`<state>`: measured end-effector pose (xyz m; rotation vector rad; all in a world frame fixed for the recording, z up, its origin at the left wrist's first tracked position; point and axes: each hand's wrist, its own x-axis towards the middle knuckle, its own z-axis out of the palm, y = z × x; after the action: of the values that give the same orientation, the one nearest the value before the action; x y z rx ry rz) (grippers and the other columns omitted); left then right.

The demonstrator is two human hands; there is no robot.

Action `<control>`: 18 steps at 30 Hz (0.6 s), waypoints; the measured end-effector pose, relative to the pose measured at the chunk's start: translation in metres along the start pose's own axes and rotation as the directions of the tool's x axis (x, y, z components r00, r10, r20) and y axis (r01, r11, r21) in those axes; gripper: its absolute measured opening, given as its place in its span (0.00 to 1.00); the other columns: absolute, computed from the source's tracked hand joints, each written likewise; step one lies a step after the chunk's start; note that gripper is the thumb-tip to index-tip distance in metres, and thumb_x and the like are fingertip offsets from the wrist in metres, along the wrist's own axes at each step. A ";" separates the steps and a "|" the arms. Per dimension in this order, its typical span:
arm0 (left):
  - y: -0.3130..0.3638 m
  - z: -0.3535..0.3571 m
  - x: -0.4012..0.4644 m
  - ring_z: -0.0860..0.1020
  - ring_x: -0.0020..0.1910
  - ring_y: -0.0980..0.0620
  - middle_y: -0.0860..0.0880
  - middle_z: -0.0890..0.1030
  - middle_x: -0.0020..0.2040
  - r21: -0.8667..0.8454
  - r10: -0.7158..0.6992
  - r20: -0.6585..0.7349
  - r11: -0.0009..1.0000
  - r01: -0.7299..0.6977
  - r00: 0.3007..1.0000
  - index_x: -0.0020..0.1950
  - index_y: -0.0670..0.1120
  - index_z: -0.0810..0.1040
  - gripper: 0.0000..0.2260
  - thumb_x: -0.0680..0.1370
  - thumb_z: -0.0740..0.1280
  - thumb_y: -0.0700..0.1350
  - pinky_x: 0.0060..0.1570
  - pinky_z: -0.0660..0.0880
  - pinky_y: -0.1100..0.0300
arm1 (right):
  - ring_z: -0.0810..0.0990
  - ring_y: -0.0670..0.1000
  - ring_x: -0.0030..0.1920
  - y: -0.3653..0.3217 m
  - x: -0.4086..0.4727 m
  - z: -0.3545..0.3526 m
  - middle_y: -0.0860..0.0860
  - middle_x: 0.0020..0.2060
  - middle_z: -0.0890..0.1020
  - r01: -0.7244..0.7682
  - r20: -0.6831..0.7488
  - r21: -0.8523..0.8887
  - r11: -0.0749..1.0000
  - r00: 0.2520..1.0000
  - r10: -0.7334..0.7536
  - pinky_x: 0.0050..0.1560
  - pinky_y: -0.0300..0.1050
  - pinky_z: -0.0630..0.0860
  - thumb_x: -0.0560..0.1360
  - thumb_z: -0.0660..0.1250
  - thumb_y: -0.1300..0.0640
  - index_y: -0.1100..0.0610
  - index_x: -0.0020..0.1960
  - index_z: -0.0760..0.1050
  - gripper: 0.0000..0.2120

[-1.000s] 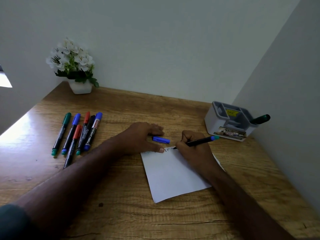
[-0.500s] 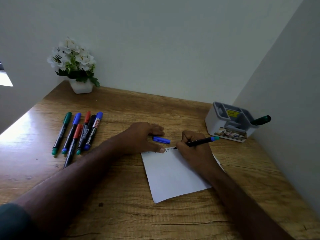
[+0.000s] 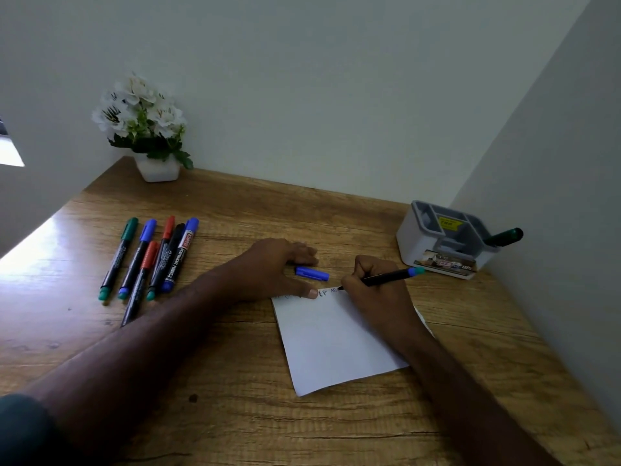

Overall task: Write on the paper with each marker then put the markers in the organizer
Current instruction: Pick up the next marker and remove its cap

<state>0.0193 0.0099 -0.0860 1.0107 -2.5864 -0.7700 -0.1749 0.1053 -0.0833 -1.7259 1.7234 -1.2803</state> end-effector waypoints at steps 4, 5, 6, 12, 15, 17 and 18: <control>0.000 0.000 0.000 0.61 0.75 0.58 0.58 0.66 0.74 -0.001 0.005 -0.007 1.000 -0.005 1.000 0.71 0.54 0.71 0.31 0.71 0.72 0.60 0.73 0.56 0.55 | 0.64 0.42 0.27 0.000 0.000 0.001 0.42 0.22 0.67 0.007 0.017 -0.019 1.000 1.000 -0.007 0.28 0.35 0.60 0.70 0.67 0.67 0.51 0.27 0.62 0.20; 0.000 0.000 0.000 0.61 0.75 0.58 0.58 0.66 0.74 0.001 0.007 -0.009 1.000 -0.007 1.000 0.71 0.54 0.71 0.31 0.71 0.72 0.60 0.73 0.56 0.56 | 0.64 0.42 0.27 0.000 0.000 0.001 0.42 0.22 0.66 0.005 0.016 -0.024 1.000 1.000 -0.004 0.28 0.36 0.60 0.70 0.67 0.66 0.52 0.27 0.62 0.20; 0.000 0.000 0.000 0.61 0.75 0.59 0.58 0.66 0.75 -0.002 0.009 -0.010 1.000 -0.009 1.000 0.71 0.54 0.71 0.30 0.71 0.72 0.60 0.73 0.56 0.56 | 0.63 0.42 0.27 0.000 0.000 0.000 0.42 0.22 0.66 0.003 0.009 -0.022 1.000 1.000 -0.003 0.27 0.35 0.60 0.70 0.67 0.67 0.52 0.27 0.61 0.20; -0.001 0.000 0.000 0.61 0.74 0.58 0.57 0.66 0.75 0.003 0.019 -0.009 1.000 -0.019 1.000 0.71 0.53 0.71 0.31 0.71 0.72 0.60 0.71 0.56 0.57 | 0.64 0.43 0.27 0.000 0.002 0.000 0.43 0.22 0.66 0.017 -0.011 -0.012 1.000 1.000 -0.017 0.27 0.34 0.60 0.70 0.67 0.68 0.52 0.27 0.61 0.21; 0.000 -0.001 0.000 0.62 0.74 0.57 0.57 0.66 0.75 0.004 0.014 -0.007 1.000 -0.014 1.000 0.71 0.53 0.71 0.31 0.71 0.72 0.60 0.71 0.56 0.58 | 0.63 0.43 0.26 0.001 0.002 0.001 0.43 0.22 0.65 0.016 -0.010 -0.025 1.000 1.000 -0.016 0.27 0.34 0.60 0.69 0.67 0.68 0.52 0.27 0.61 0.21; 0.000 -0.001 -0.001 0.62 0.74 0.57 0.56 0.66 0.75 -0.003 0.013 -0.002 1.000 -0.013 1.000 0.71 0.53 0.72 0.31 0.71 0.73 0.60 0.74 0.57 0.54 | 0.62 0.42 0.26 0.001 0.001 0.000 0.43 0.22 0.65 0.012 -0.019 -0.006 1.000 1.000 -0.013 0.27 0.34 0.59 0.69 0.67 0.68 0.52 0.26 0.61 0.21; 0.001 -0.001 -0.001 0.62 0.75 0.57 0.56 0.66 0.75 -0.003 0.011 -0.001 1.000 -0.011 1.000 0.71 0.53 0.72 0.31 0.71 0.72 0.60 0.74 0.57 0.52 | 0.62 0.42 0.26 0.001 0.001 0.000 0.43 0.22 0.65 0.015 -0.019 0.001 1.000 1.000 -0.015 0.27 0.34 0.59 0.69 0.67 0.69 0.53 0.27 0.61 0.21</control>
<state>0.0202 0.0103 -0.0844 0.9944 -2.5872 -0.7710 -0.1757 0.1043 -0.0832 -1.7349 1.7231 -1.3073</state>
